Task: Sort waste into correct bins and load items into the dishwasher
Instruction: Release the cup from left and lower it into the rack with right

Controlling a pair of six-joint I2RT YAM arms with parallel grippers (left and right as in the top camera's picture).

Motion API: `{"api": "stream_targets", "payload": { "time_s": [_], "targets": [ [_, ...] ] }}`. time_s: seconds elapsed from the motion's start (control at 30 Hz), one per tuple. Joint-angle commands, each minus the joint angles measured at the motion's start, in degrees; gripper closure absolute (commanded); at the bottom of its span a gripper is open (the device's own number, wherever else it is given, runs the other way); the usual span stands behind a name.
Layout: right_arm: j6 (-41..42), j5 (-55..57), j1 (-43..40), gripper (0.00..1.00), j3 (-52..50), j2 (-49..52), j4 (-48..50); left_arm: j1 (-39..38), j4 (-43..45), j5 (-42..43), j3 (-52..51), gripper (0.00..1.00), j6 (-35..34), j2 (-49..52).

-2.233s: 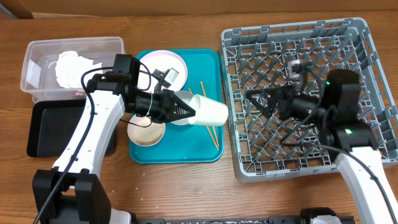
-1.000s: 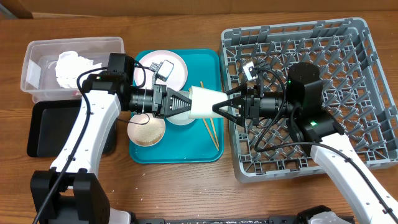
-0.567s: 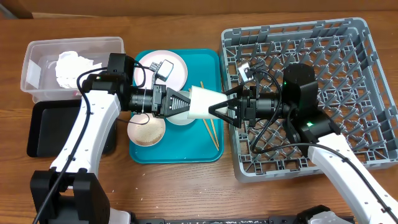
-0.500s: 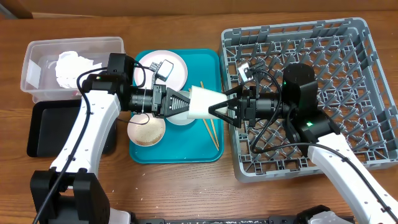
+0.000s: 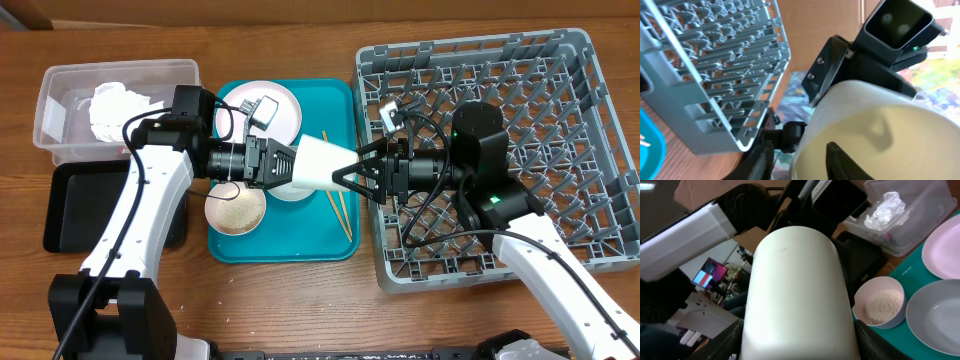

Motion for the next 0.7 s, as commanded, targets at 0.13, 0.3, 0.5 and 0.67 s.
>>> {"api": "stream_targets", "payload": {
  "time_s": [0.13, 0.3, 0.5, 0.67],
  "targets": [
    [1.46, 15.56, -6.62, 0.49, 1.68, -2.16, -11.19, 0.76, 1.53, -20.90, 1.01, 0.59, -2.14, -0.85],
    [-2.95, 30.21, -8.31, 0.49, 6.91, -4.35, -29.88, 0.98, 2.67, -36.06, 1.01, 0.57, -6.05, -0.85],
    [-4.44, 54.05, -5.81, 0.48, 25.20, -4.76, -61.46, 0.96, 2.99, -45.35, 1.01, 0.56, -7.98, -0.85],
    [-2.40, 64.67, -0.57, 0.47, 32.09, -4.72, -77.15, 0.96, 2.97, -48.85, 1.01, 0.56, -8.59, -0.85]
  ]
}}
